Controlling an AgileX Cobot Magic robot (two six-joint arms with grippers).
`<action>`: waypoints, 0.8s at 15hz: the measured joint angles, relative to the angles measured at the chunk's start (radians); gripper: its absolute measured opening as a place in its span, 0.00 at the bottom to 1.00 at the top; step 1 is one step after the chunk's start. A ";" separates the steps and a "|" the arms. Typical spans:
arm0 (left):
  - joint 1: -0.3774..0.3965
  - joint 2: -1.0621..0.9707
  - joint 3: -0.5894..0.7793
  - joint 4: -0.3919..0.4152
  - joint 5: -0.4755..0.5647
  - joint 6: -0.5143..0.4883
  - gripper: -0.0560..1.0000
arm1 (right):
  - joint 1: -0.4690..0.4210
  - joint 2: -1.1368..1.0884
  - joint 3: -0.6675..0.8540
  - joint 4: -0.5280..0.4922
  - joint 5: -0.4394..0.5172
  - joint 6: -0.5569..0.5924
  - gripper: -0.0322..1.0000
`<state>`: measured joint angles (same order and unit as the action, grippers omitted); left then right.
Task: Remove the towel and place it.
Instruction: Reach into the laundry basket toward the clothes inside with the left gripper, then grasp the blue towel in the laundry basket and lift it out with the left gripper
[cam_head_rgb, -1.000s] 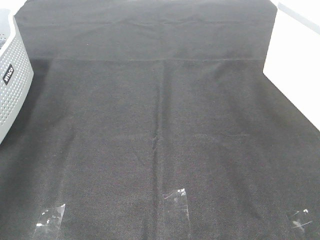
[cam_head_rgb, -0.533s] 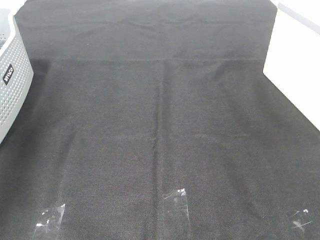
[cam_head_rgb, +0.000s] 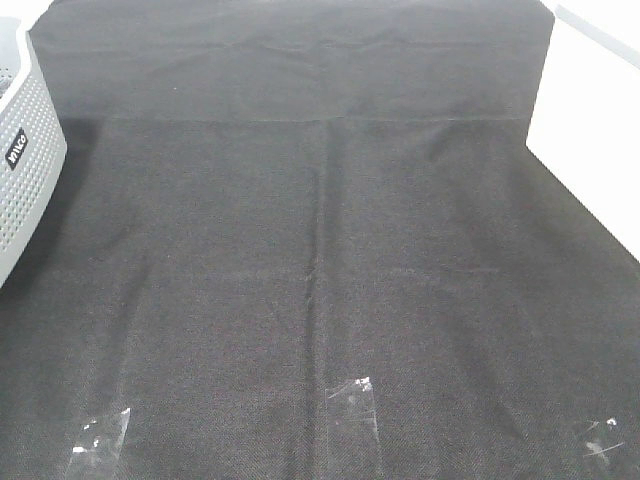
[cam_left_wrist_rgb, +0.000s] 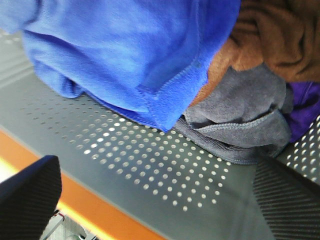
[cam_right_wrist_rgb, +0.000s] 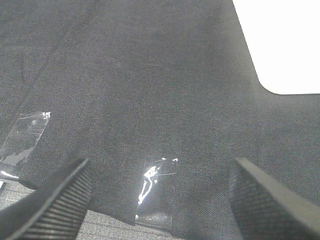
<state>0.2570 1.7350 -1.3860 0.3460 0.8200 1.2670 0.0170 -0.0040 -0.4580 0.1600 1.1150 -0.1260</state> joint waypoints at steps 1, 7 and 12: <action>0.008 0.028 0.000 0.001 -0.020 0.034 0.98 | 0.000 0.000 0.000 0.000 0.000 0.000 0.74; 0.008 0.167 0.000 0.005 -0.159 0.104 0.98 | 0.000 0.000 0.000 0.000 0.000 0.000 0.74; 0.008 0.227 -0.001 0.019 -0.221 0.106 0.98 | 0.000 0.000 0.000 0.000 0.000 0.000 0.74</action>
<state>0.2650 1.9620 -1.3870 0.3650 0.5990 1.3730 0.0170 -0.0040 -0.4580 0.1600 1.1150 -0.1260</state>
